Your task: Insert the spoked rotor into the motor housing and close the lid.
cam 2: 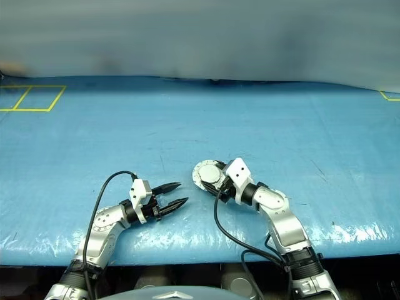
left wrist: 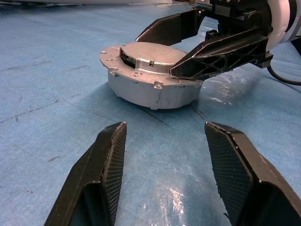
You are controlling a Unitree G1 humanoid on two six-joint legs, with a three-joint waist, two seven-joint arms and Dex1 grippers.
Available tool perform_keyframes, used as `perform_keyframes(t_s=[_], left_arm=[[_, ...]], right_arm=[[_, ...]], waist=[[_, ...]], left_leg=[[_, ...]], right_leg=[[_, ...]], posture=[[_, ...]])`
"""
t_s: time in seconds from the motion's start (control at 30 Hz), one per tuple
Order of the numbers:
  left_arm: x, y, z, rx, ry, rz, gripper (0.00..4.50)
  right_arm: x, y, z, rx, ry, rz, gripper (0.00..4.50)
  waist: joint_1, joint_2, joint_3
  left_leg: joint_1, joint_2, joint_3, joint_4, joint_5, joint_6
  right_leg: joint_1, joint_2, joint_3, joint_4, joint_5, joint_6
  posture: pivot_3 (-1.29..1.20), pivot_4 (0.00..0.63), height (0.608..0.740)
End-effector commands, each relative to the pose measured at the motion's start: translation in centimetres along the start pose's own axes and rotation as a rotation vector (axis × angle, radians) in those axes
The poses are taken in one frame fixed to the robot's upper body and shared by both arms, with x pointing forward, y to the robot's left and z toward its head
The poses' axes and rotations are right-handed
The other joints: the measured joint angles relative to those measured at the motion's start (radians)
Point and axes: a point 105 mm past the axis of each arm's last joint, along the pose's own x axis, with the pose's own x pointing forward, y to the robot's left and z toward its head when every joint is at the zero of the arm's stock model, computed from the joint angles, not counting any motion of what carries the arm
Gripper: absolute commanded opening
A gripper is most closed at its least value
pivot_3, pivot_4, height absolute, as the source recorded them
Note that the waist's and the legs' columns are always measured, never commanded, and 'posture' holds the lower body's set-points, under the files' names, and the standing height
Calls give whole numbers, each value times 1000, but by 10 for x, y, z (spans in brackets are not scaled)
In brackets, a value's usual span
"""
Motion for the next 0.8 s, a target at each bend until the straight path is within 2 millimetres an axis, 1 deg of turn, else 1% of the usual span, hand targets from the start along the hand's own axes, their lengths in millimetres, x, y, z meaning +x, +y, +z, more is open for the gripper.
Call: perform_keyframes(t_s=[0.03, 0.23, 0.43, 0.6, 0.8], left_arm=[[0, 1, 2, 13, -10, 9, 2764], [0, 0, 1, 8, -6, 5, 2764], [2, 0, 3, 13, -12, 0, 2764], [2, -1, 2, 11, -13, 2, 2764], [2, -2, 2, 11, -14, 6, 2764]], right_arm=[[-1, -3, 9, 2, -34, -3, 3014], [-6, -10, 24, -57, -42, 19, 3014], [-10, -19, 38, -71, -36, 74, 3014], [-10, -28, 37, -119, 10, 92, 3014], [-7, -35, 27, -127, 59, 87, 3014]], waist=[[0, 0, 0], [1, 0, 0], [0, 0, 1], [1, 1, 1], [1, 1, 1]], left_leg=[[0, 0, 0, 0, 0, 0], [-1, 0, 0, 0, 0, 0], [-1, 0, 0, 0, 0, 0], [-1, 0, 0, 0, 0, 0], [-1, 0, 0, -1, 0, 0]], right_leg=[[0, 0, 0, 0, 0, 0], [0, 0, 0, 0, 0, 0], [-1, 0, 0, 0, 1, -1], [-1, 0, 0, 0, 1, 0], [-1, 0, 0, 0, 2, -2]], posture=[[0, 150, 740], [0, 150, 740], [0, 150, 740], [0, 150, 740], [0, 150, 740]])
